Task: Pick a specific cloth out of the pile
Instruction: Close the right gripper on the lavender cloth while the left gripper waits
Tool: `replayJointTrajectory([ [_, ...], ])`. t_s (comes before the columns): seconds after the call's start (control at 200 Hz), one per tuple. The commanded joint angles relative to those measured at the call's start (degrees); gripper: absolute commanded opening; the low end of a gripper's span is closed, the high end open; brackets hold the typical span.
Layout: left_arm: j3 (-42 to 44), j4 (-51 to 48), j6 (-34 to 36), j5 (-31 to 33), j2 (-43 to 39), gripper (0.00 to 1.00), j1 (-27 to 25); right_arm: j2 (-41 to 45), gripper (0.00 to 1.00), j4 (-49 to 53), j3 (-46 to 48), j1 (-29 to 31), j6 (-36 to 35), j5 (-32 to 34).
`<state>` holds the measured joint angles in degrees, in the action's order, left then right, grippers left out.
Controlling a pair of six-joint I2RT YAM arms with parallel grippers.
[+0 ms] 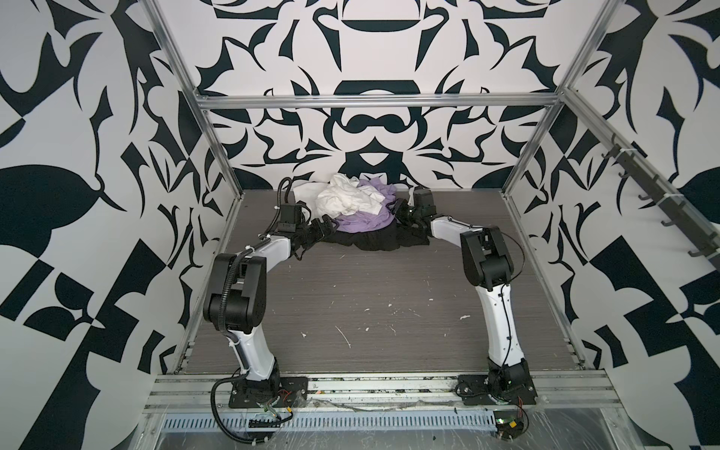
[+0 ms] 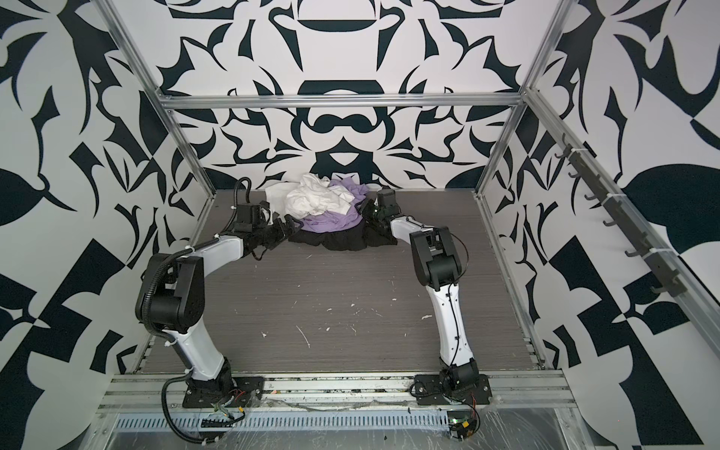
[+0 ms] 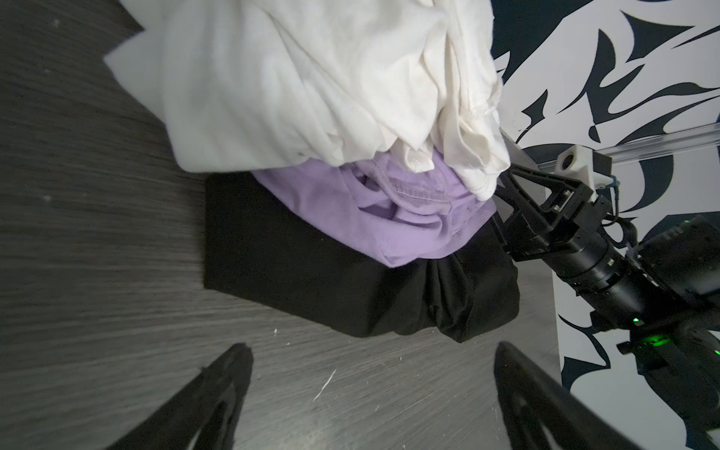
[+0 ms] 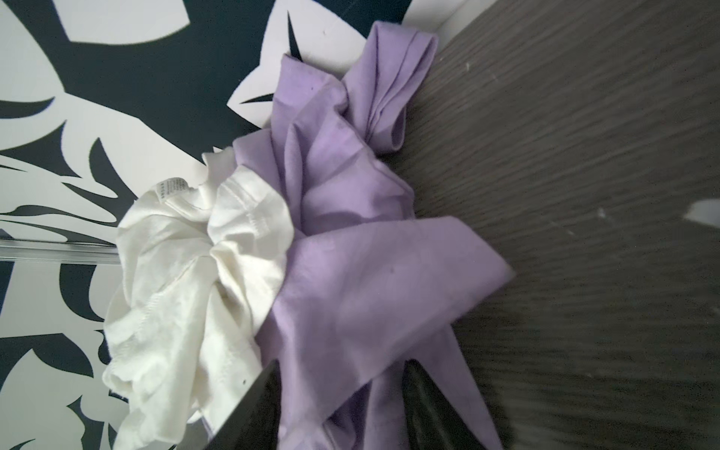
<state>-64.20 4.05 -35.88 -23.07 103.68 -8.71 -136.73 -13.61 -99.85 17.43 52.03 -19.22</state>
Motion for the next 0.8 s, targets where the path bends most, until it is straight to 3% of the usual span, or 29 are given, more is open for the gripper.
replayJointTrajectory([
  [0.0,1.1,0.8,-0.5,-0.7,0.0,0.99,-0.2,-0.1,0.54,-1.4,-3.0,0.6,-0.6,0.3],
  [0.285,0.7,0.1,0.1,-1.1,-0.1,0.99,-0.2,-2.3,0.53,-0.1,-5.8,1.6,-1.1,0.5],
  [0.795,1.0,-0.5,0.7,-1.0,-0.6,0.99,-0.2,-2.9,0.22,-1.0,-5.7,1.9,-0.6,0.6],
])
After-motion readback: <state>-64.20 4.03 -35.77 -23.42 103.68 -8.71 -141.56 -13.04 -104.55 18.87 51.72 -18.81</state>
